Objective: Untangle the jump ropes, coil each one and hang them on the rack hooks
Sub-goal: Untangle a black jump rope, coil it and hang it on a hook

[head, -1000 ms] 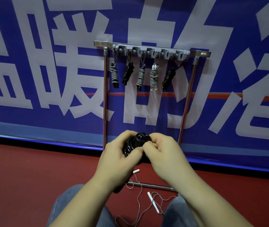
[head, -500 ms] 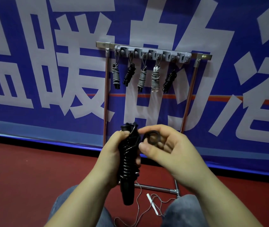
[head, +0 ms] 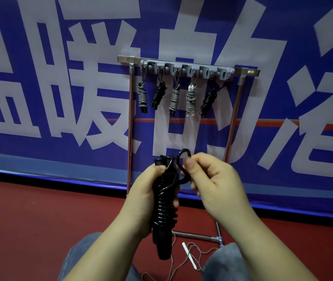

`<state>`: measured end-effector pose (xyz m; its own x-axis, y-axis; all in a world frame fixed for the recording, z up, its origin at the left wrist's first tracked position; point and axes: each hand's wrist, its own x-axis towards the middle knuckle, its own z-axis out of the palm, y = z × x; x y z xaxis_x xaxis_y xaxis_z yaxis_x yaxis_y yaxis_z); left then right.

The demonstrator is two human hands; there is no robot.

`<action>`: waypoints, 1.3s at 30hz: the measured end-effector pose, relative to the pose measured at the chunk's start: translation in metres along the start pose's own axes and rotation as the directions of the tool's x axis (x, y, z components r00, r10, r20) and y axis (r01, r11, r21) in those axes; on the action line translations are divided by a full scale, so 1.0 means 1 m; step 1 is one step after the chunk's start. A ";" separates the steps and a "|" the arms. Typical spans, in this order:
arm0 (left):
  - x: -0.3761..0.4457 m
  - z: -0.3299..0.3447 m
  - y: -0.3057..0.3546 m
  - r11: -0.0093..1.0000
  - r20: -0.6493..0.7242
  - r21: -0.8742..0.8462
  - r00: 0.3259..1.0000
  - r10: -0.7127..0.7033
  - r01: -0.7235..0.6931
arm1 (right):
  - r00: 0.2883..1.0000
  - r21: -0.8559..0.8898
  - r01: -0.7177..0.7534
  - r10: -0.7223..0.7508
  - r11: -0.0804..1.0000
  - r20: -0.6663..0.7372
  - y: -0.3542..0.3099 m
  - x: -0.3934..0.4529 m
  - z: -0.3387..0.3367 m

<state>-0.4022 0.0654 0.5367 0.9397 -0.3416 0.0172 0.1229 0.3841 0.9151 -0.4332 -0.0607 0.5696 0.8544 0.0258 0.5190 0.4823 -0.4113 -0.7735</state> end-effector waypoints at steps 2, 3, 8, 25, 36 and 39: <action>-0.002 0.004 0.001 1.000 -0.006 0.017 1.000 0.005 -0.005 | 0.997 -0.095 0.035 -0.041 0.995 -0.065 0.006 0.002 0.001; -0.003 0.006 0.002 1.000 -0.007 0.022 1.000 0.007 -0.007 | 0.994 -0.120 0.047 -0.057 0.992 -0.089 0.007 0.001 0.001; -0.006 0.011 0.004 1.000 0.010 0.022 1.000 0.018 -0.018 | 0.986 -0.124 0.038 -0.057 0.992 -0.157 0.011 0.001 0.005; 0.002 0.011 0.010 0.971 0.014 -0.235 0.998 -0.054 0.056 | 0.991 0.006 0.131 -0.131 0.991 0.007 0.007 -0.013 0.016; -0.003 0.018 0.008 0.993 -0.009 -0.120 1.000 -0.016 0.015 | 0.980 0.243 0.047 0.002 0.969 -0.199 0.005 -0.008 0.022; -0.002 0.016 0.008 0.995 -0.024 -0.102 1.000 -0.005 0.002 | 0.985 0.407 -0.037 0.101 0.913 -0.138 -0.005 -0.009 0.021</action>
<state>-0.4084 0.0554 0.5504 0.9466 -0.3223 0.0031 0.1569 0.4693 0.8690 -0.4393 -0.0396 0.5610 0.8638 -0.1418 0.4835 0.4877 -0.0057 -0.8730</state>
